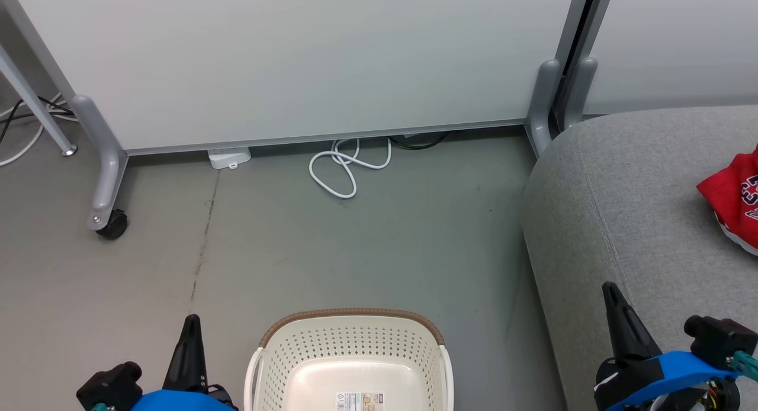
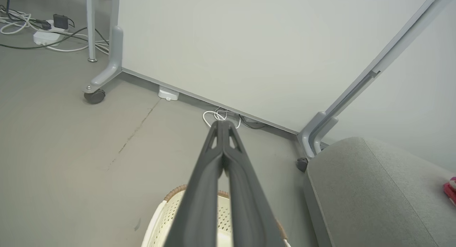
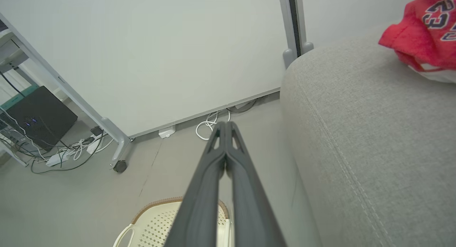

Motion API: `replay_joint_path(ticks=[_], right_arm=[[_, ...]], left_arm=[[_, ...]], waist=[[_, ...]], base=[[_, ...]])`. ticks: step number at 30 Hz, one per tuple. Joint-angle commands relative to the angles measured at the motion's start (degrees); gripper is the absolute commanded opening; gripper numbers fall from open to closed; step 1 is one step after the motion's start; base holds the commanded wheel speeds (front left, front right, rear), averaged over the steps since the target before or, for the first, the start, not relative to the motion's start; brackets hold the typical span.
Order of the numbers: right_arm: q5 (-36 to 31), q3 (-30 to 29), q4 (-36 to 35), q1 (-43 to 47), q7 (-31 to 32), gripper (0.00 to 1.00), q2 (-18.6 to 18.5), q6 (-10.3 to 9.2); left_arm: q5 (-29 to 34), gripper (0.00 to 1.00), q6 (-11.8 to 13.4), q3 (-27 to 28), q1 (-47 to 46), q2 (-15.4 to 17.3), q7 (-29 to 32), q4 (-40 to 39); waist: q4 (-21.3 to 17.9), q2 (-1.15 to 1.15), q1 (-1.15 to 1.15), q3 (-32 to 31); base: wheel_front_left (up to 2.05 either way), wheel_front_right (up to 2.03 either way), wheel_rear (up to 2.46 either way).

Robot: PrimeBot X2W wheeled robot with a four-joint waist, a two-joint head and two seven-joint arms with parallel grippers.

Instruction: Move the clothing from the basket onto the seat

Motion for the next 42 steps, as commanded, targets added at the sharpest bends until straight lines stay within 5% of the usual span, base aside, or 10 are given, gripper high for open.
replay_joint_path(ticks=[1, 42], right_arm=[[2.74, -0.18, -0.71, -1.27, 0.27, 0.00, -0.16, 0.00], [36.06, -1.46, 0.67, -3.50, 4.91, 0.00, -0.22, 0.00]], left_arm=[[-2.39, 0.00, -0.08, 0.49, -1.82, 0.17, 0.53, -1.20], [-33.06, 0.00, -0.31, 3.92, -4.64, -0.41, 9.18, -3.92]], waist=[[-0.03, 0.00, -0.01, -0.04], [-0.85, 0.00, -0.01, -1.06]], base=[[0.00, 0.00, 0.00], [0.00, 0.00, 0.00]])
